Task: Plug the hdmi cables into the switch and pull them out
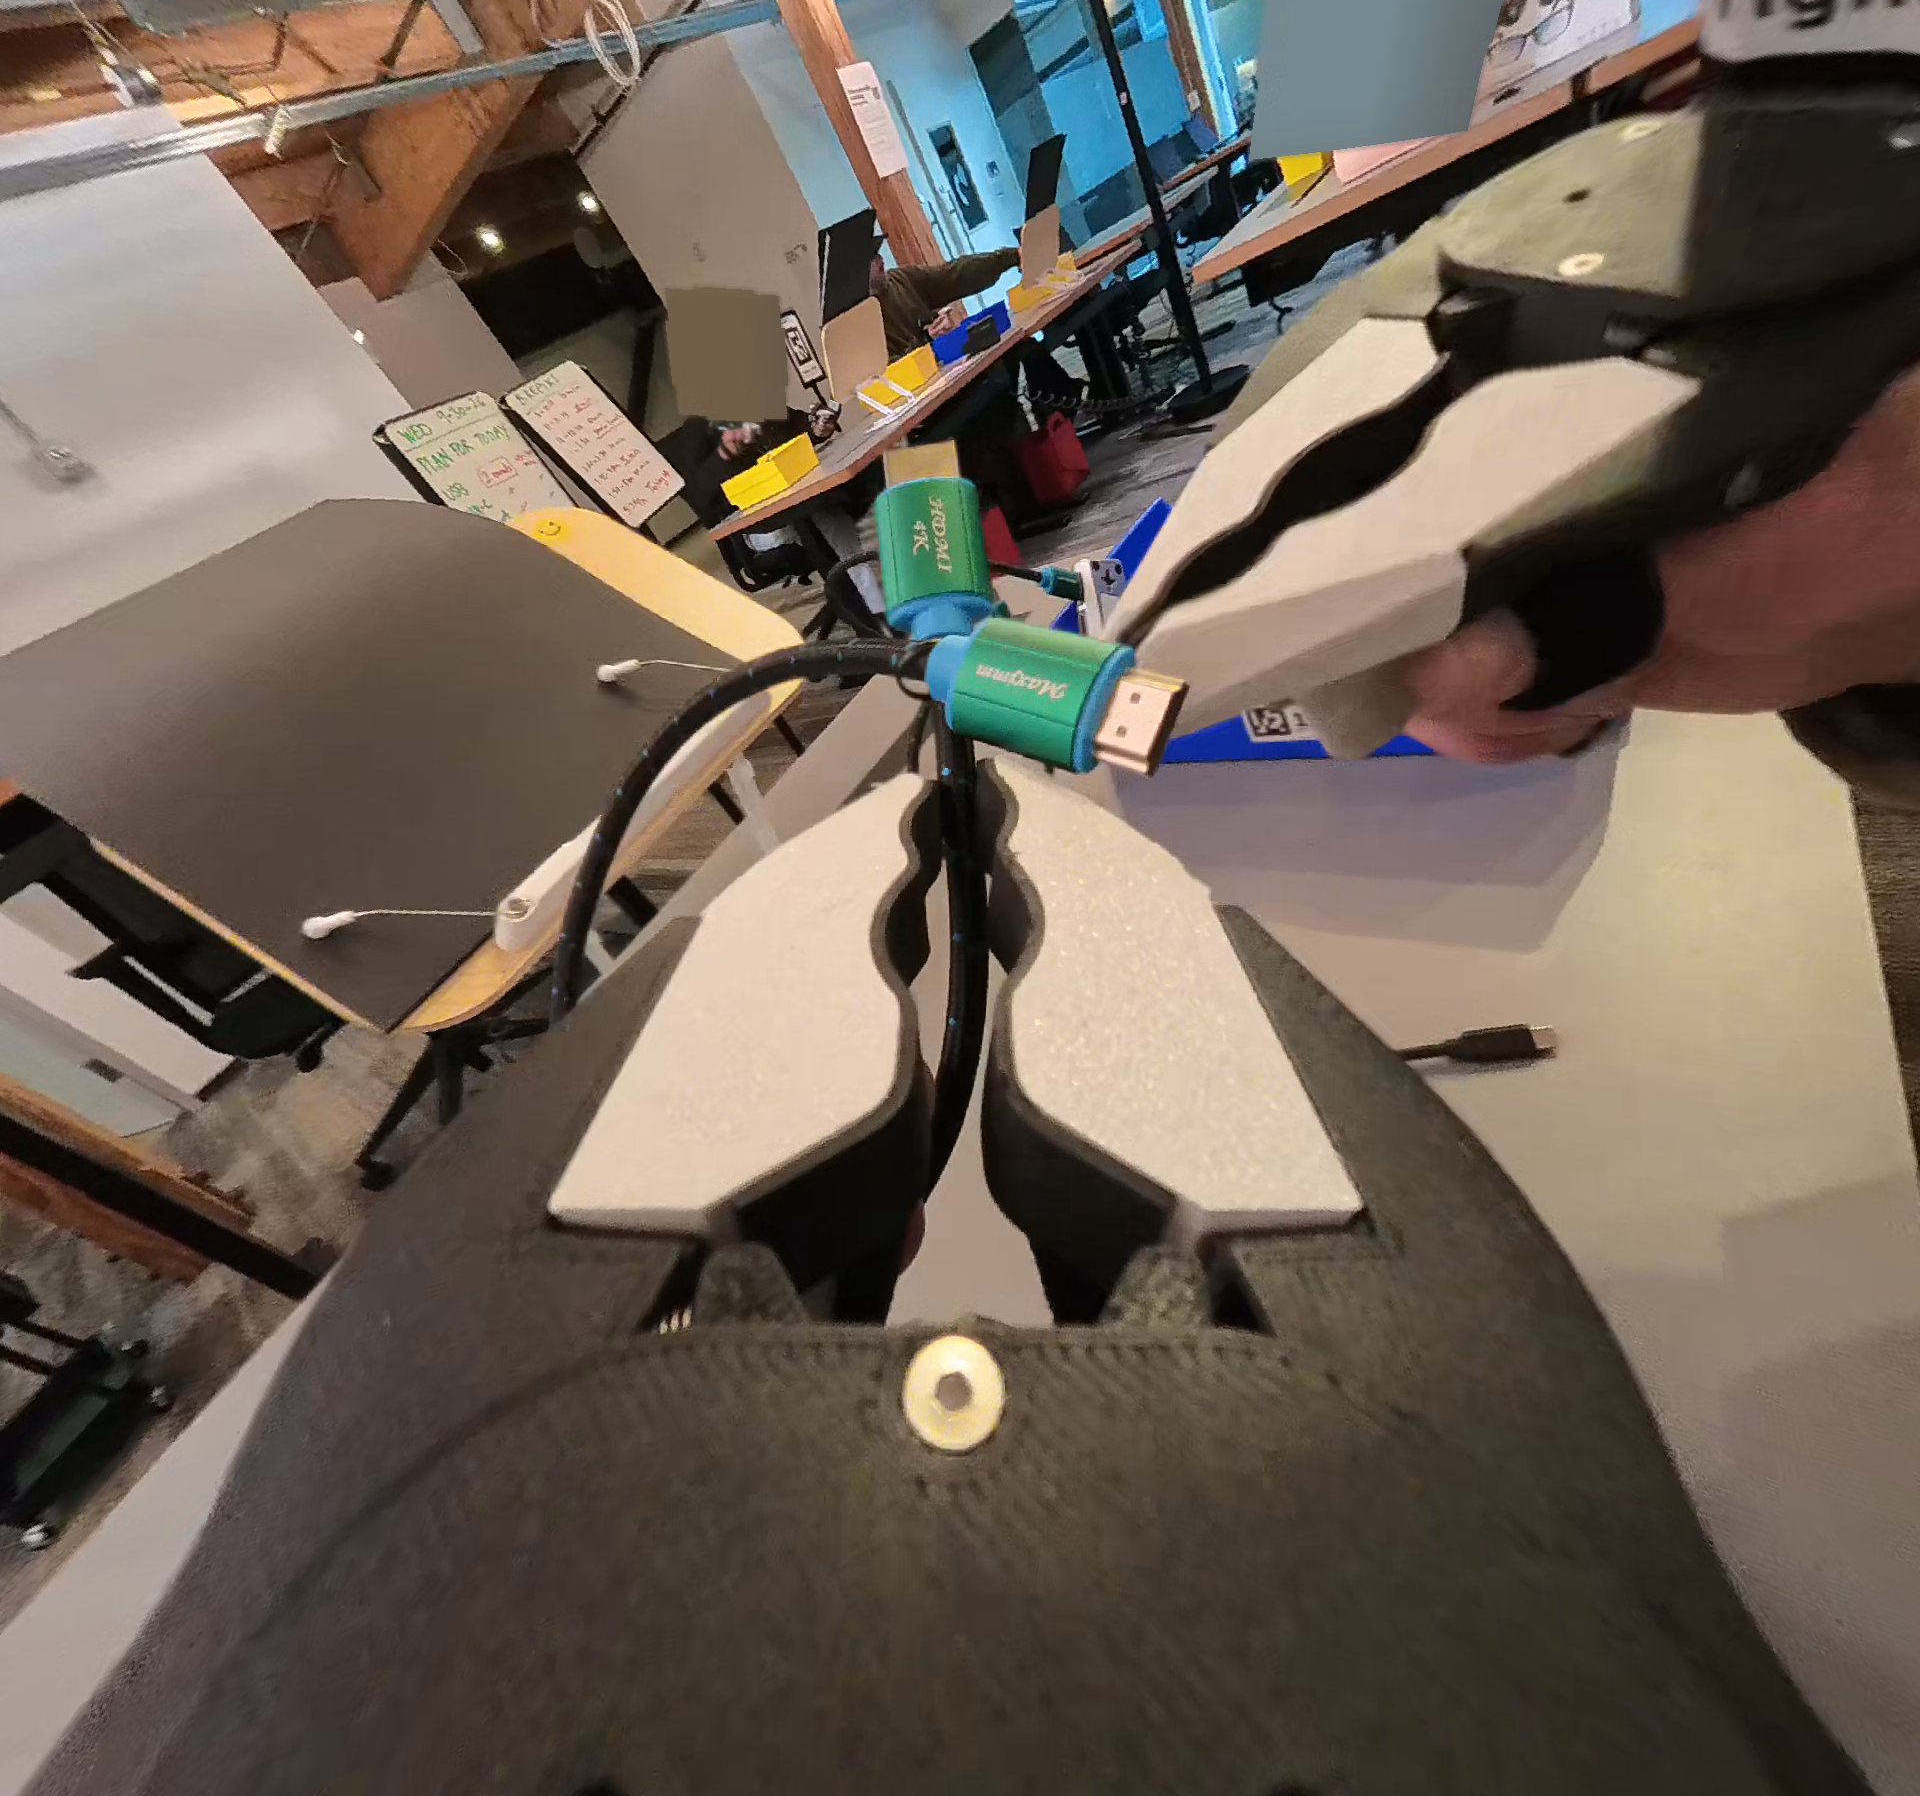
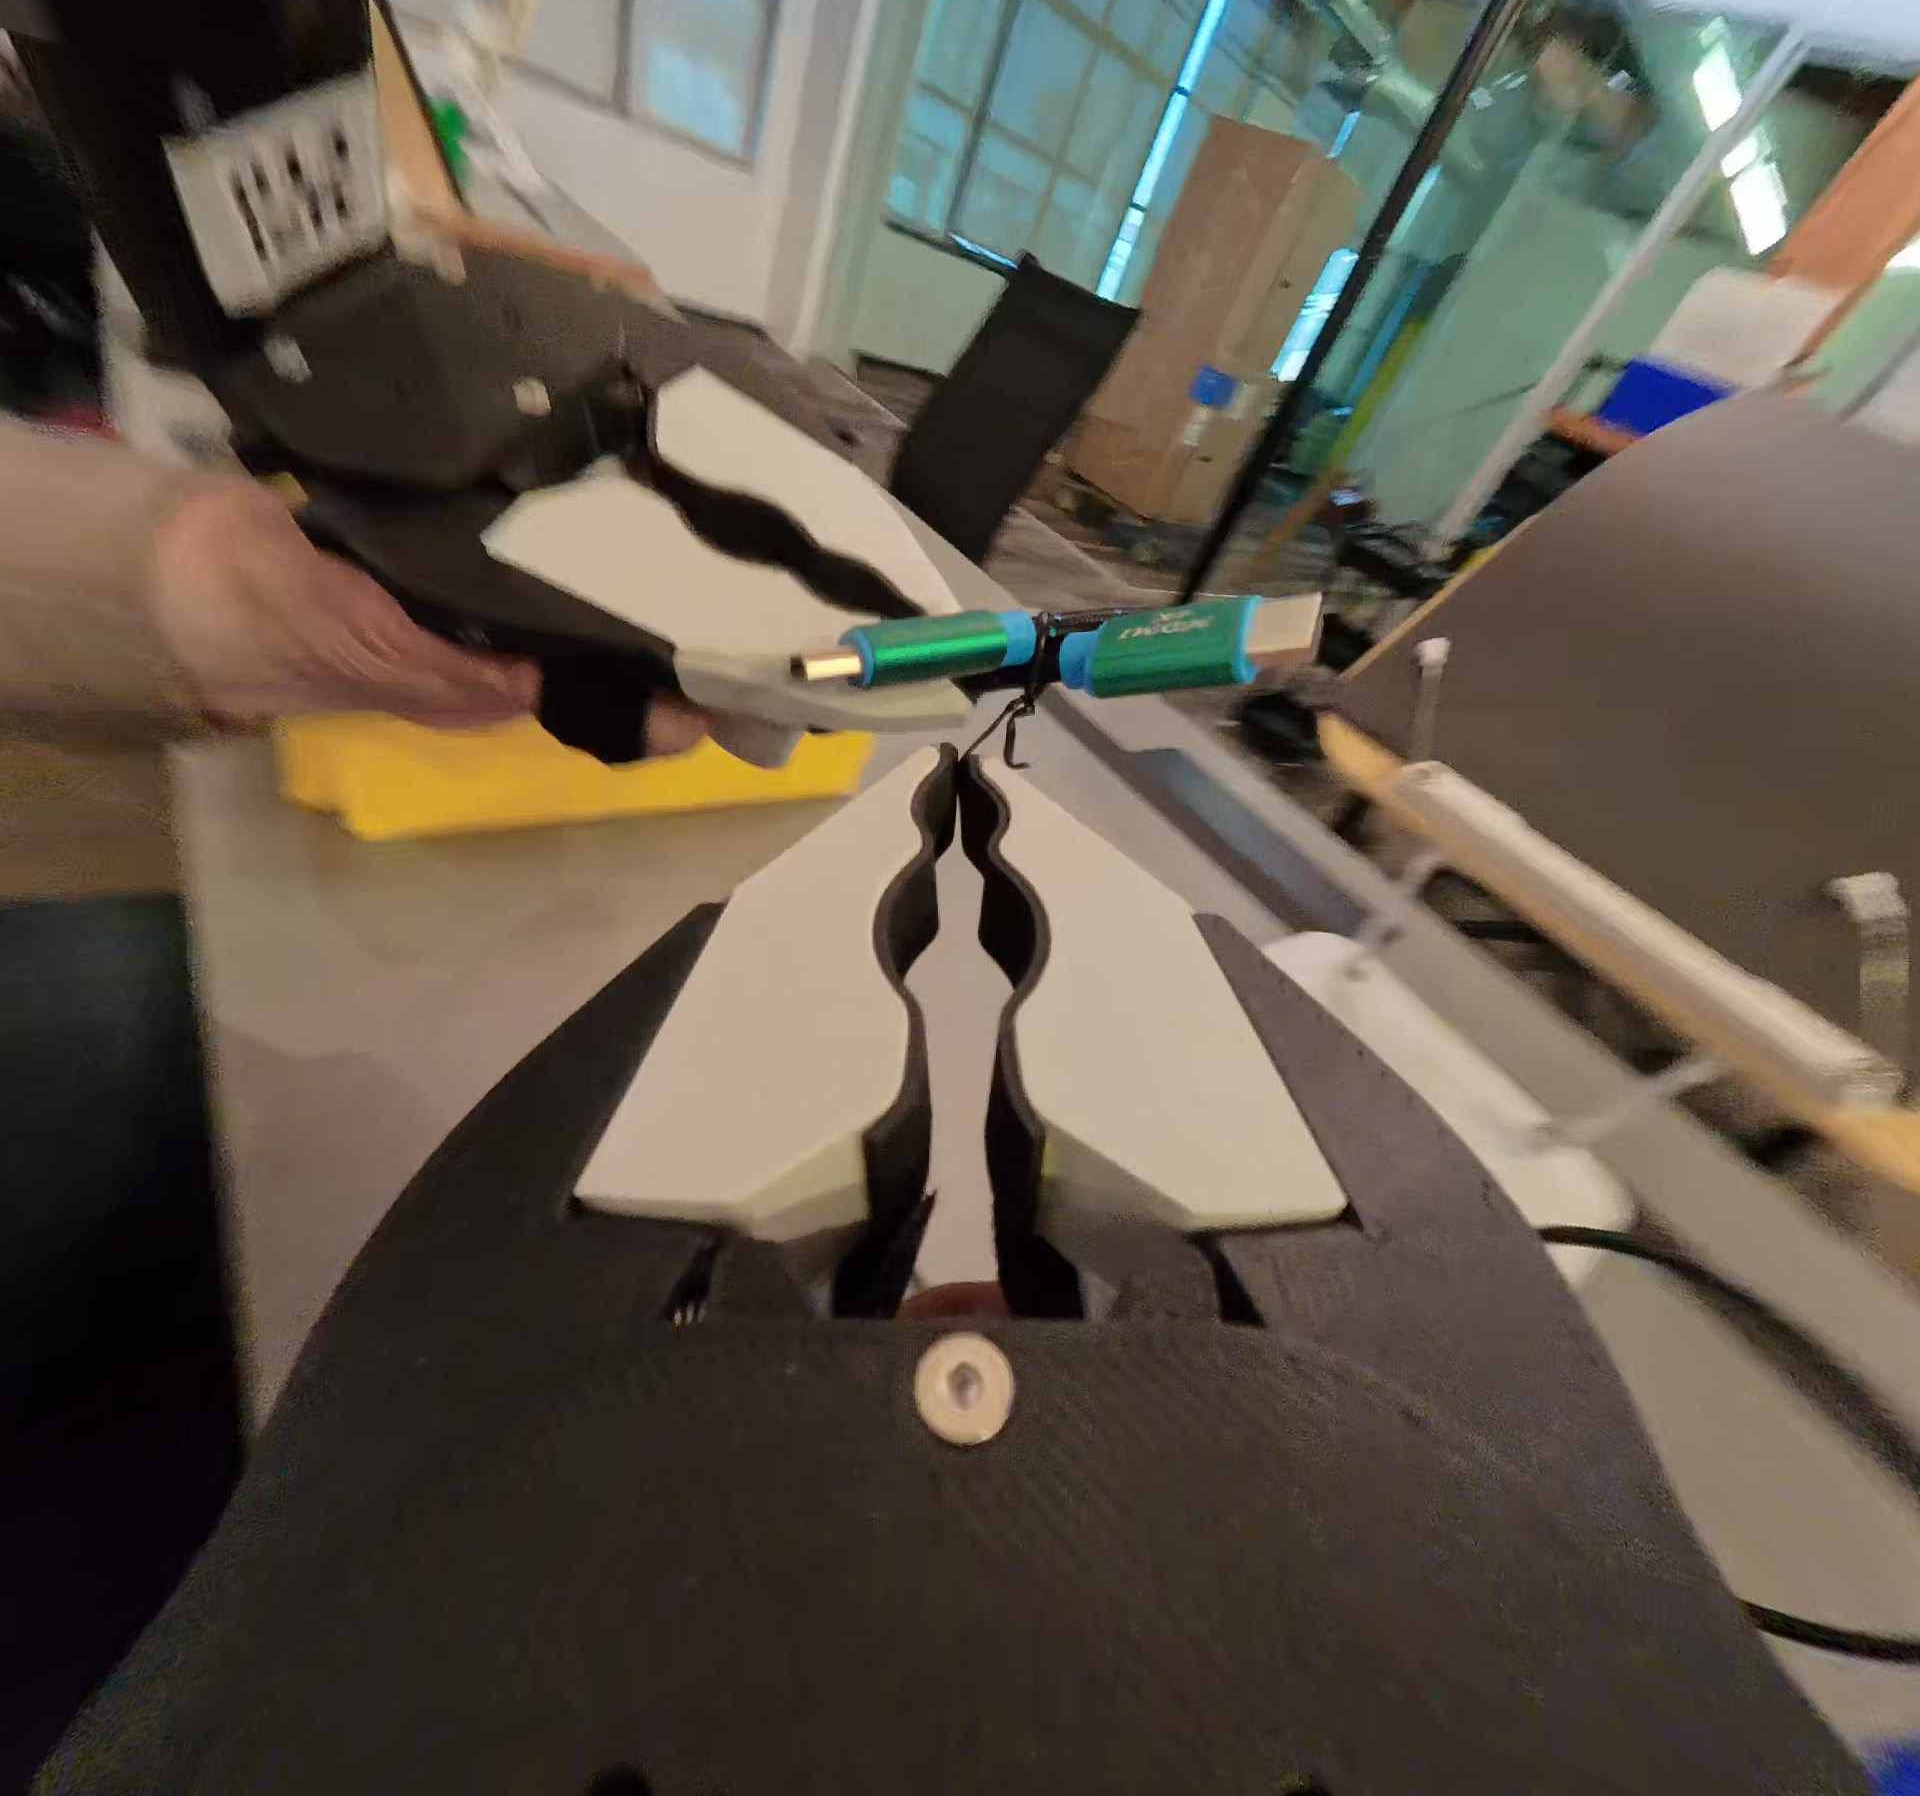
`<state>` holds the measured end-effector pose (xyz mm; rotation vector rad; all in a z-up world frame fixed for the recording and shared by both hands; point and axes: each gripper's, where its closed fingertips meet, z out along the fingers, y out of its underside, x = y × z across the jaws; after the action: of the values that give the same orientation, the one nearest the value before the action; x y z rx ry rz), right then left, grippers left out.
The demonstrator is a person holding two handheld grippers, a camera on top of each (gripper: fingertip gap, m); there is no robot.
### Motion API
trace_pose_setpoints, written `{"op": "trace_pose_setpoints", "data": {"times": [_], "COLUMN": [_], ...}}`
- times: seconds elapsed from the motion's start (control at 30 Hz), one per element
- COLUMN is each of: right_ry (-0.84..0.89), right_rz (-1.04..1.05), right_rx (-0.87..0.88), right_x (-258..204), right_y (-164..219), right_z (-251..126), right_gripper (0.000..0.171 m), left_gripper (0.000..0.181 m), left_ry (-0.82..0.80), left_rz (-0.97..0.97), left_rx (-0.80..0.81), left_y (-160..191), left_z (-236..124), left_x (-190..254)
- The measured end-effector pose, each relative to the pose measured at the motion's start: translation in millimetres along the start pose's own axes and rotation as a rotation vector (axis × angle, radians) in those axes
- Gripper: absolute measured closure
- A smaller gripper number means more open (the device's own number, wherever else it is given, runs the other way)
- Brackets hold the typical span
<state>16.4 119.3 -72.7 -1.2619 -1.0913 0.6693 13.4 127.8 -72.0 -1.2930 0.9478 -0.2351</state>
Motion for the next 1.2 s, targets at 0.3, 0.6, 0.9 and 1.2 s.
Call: {"op": "trace_pose_setpoints", "data": {"times": [0.3,0.6,0.9,1.2], "right_ry": [-0.486,-0.438,0.033,0.177], "right_rz": [1.011,0.91,-0.156,-0.773], "right_rx": [0.359,0.331,0.131,-0.025], "right_x": [-1.9,-11.3,3.6,-3.5], "right_y": [-29.9,-31.5,-28.1,-16.4], "right_z": [-14.2,-9.2,-22.3,-20.9], "right_gripper": [0.171,0.171,0.156,0.154], "left_gripper": [0.176,0.176,0.176,0.176], "left_ry": [-0.076,-0.113,-0.082,-0.021], "left_rz": [0.15,0.204,0.248,0.295], "left_rx": [0.001,-0.013,-0.01,-0.042], "left_y": [1.4,3.7,-0.9,3.2], "left_z": [-2.2,-4.3,-6.1,-2.3], "left_x": [-3.8,-9.1,-5.3,6.3]}}
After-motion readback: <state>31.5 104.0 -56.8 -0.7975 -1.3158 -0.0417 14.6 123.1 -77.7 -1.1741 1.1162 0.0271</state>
